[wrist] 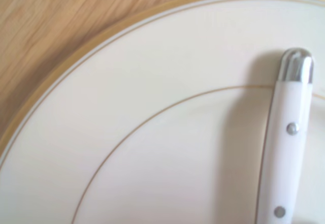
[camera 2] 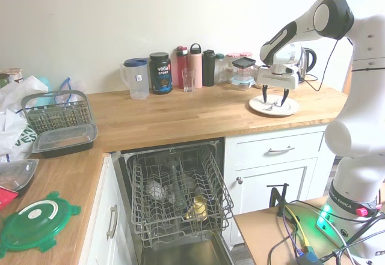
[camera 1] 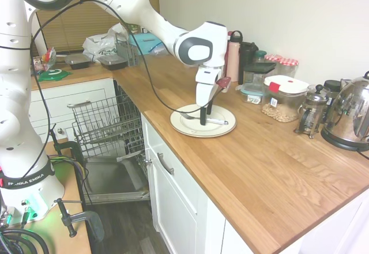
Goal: Put the fork in the dishwasher
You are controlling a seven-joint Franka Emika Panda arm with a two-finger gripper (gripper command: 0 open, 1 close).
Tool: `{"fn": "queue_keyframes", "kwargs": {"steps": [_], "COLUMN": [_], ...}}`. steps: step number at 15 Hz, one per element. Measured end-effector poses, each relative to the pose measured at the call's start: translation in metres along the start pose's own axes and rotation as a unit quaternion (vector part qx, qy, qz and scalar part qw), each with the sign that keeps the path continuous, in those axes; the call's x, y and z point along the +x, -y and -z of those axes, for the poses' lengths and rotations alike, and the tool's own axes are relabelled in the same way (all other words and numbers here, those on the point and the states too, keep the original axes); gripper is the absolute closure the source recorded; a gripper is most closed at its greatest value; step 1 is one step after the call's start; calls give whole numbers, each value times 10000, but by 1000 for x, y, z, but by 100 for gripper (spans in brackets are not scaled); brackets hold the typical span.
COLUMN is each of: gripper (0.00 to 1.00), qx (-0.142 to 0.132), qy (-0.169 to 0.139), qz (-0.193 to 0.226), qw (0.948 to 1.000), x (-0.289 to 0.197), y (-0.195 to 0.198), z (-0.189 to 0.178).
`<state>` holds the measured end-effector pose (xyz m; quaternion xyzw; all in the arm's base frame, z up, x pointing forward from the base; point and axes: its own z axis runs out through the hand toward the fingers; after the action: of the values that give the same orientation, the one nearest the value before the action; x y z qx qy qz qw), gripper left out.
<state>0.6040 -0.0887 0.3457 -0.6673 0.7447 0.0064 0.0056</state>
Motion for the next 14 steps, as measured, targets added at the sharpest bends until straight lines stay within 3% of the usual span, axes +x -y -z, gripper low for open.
{"fn": "queue_keyframes", "kwargs": {"steps": [14], "gripper": [100], "qx": [-9], "qy": [-22], "qz": [-55], "qw": [10000], "x": [6], "y": [1], "z": [-1]}}
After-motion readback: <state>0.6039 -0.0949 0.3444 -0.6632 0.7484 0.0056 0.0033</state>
